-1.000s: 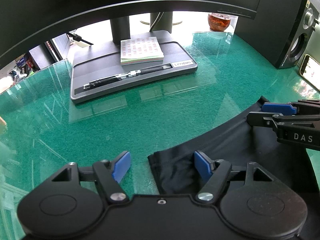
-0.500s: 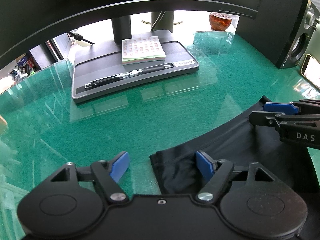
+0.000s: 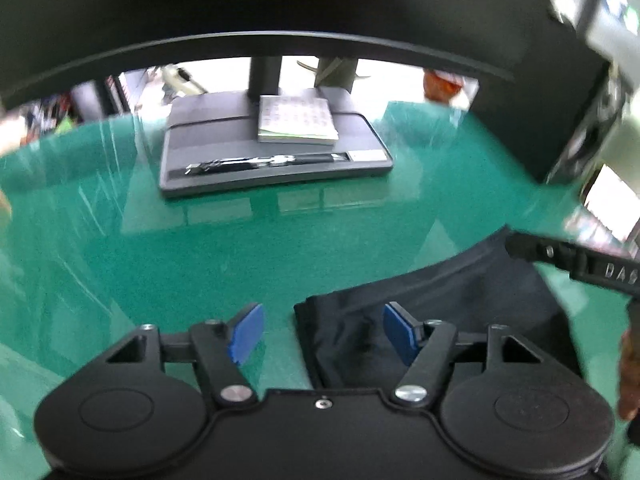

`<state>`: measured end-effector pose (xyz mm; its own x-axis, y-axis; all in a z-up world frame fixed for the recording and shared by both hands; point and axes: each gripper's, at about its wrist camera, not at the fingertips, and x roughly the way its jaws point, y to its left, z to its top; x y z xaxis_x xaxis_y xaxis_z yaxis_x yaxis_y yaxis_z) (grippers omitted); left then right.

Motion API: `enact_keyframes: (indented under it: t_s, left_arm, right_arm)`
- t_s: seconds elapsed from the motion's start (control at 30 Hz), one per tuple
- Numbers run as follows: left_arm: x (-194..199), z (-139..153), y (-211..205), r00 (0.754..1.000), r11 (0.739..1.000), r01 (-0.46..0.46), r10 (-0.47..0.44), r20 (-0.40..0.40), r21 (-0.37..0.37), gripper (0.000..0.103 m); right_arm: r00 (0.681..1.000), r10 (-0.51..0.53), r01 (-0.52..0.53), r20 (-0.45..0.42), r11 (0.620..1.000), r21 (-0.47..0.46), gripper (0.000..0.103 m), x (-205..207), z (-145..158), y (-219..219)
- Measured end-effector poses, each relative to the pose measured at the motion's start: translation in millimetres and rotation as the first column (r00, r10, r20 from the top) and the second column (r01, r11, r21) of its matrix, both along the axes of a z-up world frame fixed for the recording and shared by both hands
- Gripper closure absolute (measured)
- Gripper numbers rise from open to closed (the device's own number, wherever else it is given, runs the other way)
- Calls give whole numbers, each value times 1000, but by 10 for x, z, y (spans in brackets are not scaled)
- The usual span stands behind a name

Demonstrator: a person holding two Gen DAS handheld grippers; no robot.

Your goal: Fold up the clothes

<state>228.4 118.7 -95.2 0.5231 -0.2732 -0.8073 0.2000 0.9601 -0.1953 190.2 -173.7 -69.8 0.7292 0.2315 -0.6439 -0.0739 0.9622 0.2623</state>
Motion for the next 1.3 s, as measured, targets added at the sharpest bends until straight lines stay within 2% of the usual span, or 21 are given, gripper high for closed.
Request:
enact_keyframes:
  t_s: [0.2, 0.3, 0.4, 0.43, 0.47, 0.5, 0.53, 0.57, 0.6, 0.67, 0.7, 0.8, 0.93, 1.03, 1.07, 1.1, 1.13, 1.17, 1.2, 1.27, 1.3]
  left_arm:
    - [-100, -84, 93, 998, 999, -40, 40, -39, 3, 38]
    - [-133, -121, 20, 999, 999, -26, 27, -46, 27, 37]
    - [-154, -128, -66, 999, 999, -11, 12, -34, 48, 37]
    - [-159, -130, -90, 999, 999, -7, 9, -31, 52, 39]
    - [-171, -130, -122, 1000, 998, -1, 2, -21, 69, 54]
    - [-184, -129, -155, 1000, 996, 6, -5, -9, 88, 77]
    - [-190, -129, -169, 1000, 996, 11, -11, -6, 92, 85]
    - [-194, -129, -181, 1000, 995, 17, -17, -4, 94, 93]
    - [-198, -127, -196, 1000, 996, 19, -19, -4, 88, 95]
    - [-210, -129, -219, 1000, 995, 20, -20, 5, 101, 96]
    - [-218, -133, -229, 1000, 994, 20, -21, 11, 109, 96]
    - [-214, -139, -213, 1000, 993, 11, -13, 11, 114, 96]
    - [-210, -143, -182, 1000, 994, 0, -2, 11, 113, 96]
    - [-198, -117, -175, 1000, 994, 16, -16, -6, 110, 92]
    - [-212, -98, -143, 1000, 996, 11, -11, -5, 91, 82]
    - [-229, -78, -106, 1000, 998, 4, -4, -3, 69, 62]
    - [-277, -43, -28, 1000, 1000, -17, 17, 4, 25, 50]
    - [-297, -29, 0, 1000, 1000, -24, 24, 7, 9, 35]
    - [-351, -7, 62, 999, 999, -39, 39, 12, -27, 32]
    - [-417, 0, 111, 999, 998, -47, 48, 4, -52, 32]
    - [-448, -19, 119, 999, 997, -46, 46, -10, -57, 32]
  right_arm:
    - [995, -79, 82, -68, 996, 34, 38, -60, -136, -281]
    - [995, -63, 65, -83, 997, 32, 36, -71, -181, -263]
    - [997, -26, 25, -73, 1000, -10, 35, -72, -212, -154]
    - [997, -17, 16, -72, 1000, -22, 35, -70, -220, -121]
    - [997, -14, 11, -70, 999, -43, 37, -70, -224, -96]
    - [998, -11, 7, -69, 998, -65, 45, -70, -229, -71]
    - [998, -6, 0, -67, 996, -89, 59, -65, -231, -42]
    - [998, 0, -8, -66, 993, -114, 67, -61, -233, -13]
    - [998, -3, -5, -67, 994, -113, 76, -59, -235, -23]
    - [998, -11, 3, -68, 994, -107, 82, -57, -239, -49]
    - [998, -16, 9, -66, 994, -108, 88, -60, -241, -66]
    - [998, -27, 21, -65, 995, -95, 90, -63, -247, -123]
    - [998, -26, 18, -62, 992, -123, 91, -72, -245, -95]
    - [997, -32, 25, -70, 994, -106, 88, -72, -236, -122]
    - [996, -33, 27, -78, 996, -84, 84, -71, -228, -152]
    - [996, -38, 33, -80, 998, -59, 73, -77, -220, -184]
    - [996, -56, 57, -71, 998, 13, 55, -125, -193, -287]
    - [996, -79, 83, -49, 994, 72, 47, -199, -163, -385]
    - [995, -87, 91, -40, 992, 88, 40, -232, -152, -414]
    - [993, -115, 117, -22, 981, 154, 40, -390, -119, -589]
    - [993, -116, 118, -23, 980, 159, 40, -400, -120, -599]
